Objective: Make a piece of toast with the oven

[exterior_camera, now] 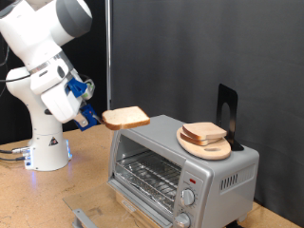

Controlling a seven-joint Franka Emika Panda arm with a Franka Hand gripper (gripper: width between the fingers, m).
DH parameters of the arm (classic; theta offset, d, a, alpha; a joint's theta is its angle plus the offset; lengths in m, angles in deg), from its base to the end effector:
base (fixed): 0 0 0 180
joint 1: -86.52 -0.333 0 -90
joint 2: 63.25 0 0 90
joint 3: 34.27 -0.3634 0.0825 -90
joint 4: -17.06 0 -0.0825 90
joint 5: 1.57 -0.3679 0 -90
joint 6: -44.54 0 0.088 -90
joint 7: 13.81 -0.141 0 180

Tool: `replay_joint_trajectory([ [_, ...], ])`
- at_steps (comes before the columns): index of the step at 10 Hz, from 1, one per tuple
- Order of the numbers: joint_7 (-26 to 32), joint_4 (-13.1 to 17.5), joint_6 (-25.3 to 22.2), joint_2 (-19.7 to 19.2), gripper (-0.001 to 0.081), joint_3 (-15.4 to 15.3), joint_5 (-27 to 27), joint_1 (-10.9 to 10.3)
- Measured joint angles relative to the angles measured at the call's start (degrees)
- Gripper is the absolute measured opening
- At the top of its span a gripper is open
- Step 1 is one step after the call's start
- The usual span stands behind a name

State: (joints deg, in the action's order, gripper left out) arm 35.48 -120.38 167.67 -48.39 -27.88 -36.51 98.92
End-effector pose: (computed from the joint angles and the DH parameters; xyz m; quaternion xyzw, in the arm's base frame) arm 0.4262 -0.1044 0.4477 -0.9594 -0.0943 -0.1496 0.2196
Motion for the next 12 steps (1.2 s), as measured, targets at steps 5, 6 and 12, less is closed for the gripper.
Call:
replay_joint_trajectory([
  [5, 3.36, -0.25, 6.76, -6.82, 0.0266, 0.53, 4.19, 0.63],
  [6, 3.68, -0.29, 7.69, -7.90, 0.0266, 0.58, 4.19, 0.64],
  [12, 7.49, -0.77, 11.13, -12.01, 0.0266, 1.22, 4.17, 0.76],
])
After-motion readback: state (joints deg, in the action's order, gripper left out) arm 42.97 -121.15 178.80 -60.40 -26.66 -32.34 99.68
